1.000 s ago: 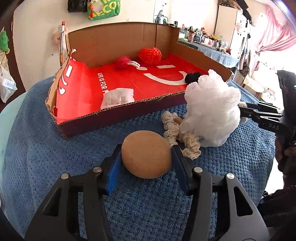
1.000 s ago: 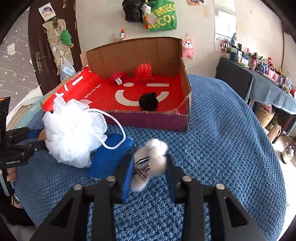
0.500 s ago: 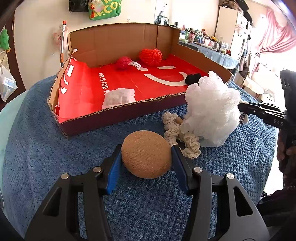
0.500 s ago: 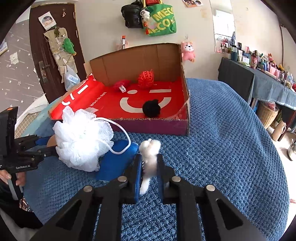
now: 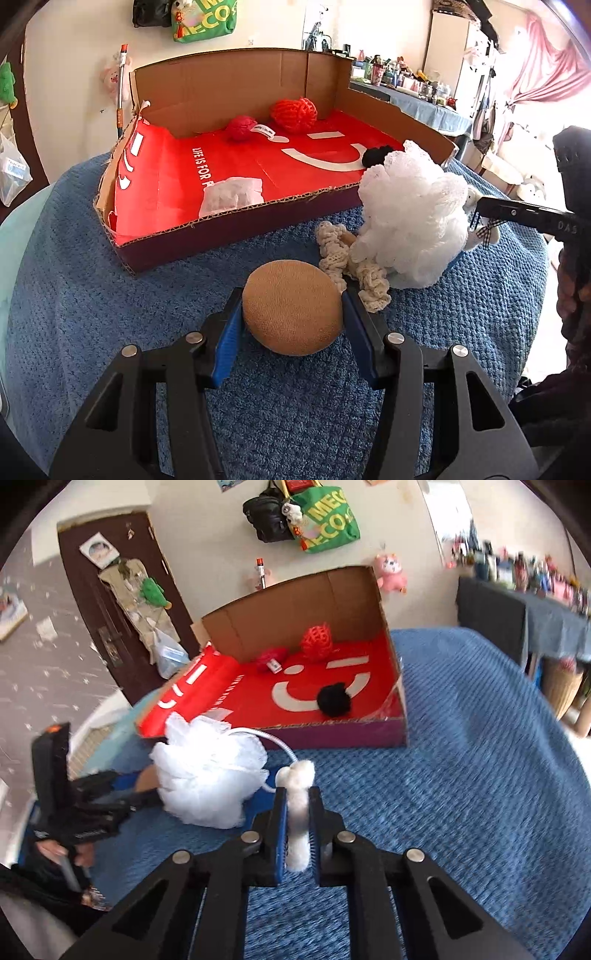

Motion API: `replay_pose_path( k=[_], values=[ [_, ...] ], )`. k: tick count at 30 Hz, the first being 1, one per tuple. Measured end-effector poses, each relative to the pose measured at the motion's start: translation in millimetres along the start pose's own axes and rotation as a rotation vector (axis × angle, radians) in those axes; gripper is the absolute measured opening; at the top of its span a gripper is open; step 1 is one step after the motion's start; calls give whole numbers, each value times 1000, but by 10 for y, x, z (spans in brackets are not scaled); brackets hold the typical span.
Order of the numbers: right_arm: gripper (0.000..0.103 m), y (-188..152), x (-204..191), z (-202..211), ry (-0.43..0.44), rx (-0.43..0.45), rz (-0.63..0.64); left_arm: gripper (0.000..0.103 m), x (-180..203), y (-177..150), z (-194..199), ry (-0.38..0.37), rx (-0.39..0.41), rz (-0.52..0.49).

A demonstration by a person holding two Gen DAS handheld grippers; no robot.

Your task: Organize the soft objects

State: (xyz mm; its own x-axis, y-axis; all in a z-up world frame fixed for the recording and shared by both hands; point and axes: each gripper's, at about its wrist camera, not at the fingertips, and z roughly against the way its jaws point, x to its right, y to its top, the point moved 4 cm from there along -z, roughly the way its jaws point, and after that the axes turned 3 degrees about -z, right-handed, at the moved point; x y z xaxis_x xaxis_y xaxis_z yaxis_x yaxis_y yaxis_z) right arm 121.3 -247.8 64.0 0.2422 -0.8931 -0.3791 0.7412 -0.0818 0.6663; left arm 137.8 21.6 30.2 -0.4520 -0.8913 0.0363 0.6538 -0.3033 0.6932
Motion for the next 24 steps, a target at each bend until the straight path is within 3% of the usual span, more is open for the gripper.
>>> replay_pose_path(
  k=[4,8,10,11,12,18,24],
  values=[
    [15,-58,198,-77,-63,-33,-47,51,-19,-41,-50,5,-20,4],
    [30,-86,293,-112,-176,-32,-21,57,-46,-103,-126,17,-42,15],
    [45,-101,315,-135,-188,-38,-6,67,-41,-105,-140,15,-43,14],
    [66,-112,324,-152,-192,-48,-2,73,-35,-100,-141,14,-42,12],
    [77,-121,317,-155,-198,-47,12,73,-35,-96,-141,17,-40,11],
    [91,-180,150,-155,-210,-48,163,73,-53,-91,-171,25,-52,18],
    [91,-226,57,-255,-253,-84,312,74,-19,-84,-191,39,-60,1]
  ],
)
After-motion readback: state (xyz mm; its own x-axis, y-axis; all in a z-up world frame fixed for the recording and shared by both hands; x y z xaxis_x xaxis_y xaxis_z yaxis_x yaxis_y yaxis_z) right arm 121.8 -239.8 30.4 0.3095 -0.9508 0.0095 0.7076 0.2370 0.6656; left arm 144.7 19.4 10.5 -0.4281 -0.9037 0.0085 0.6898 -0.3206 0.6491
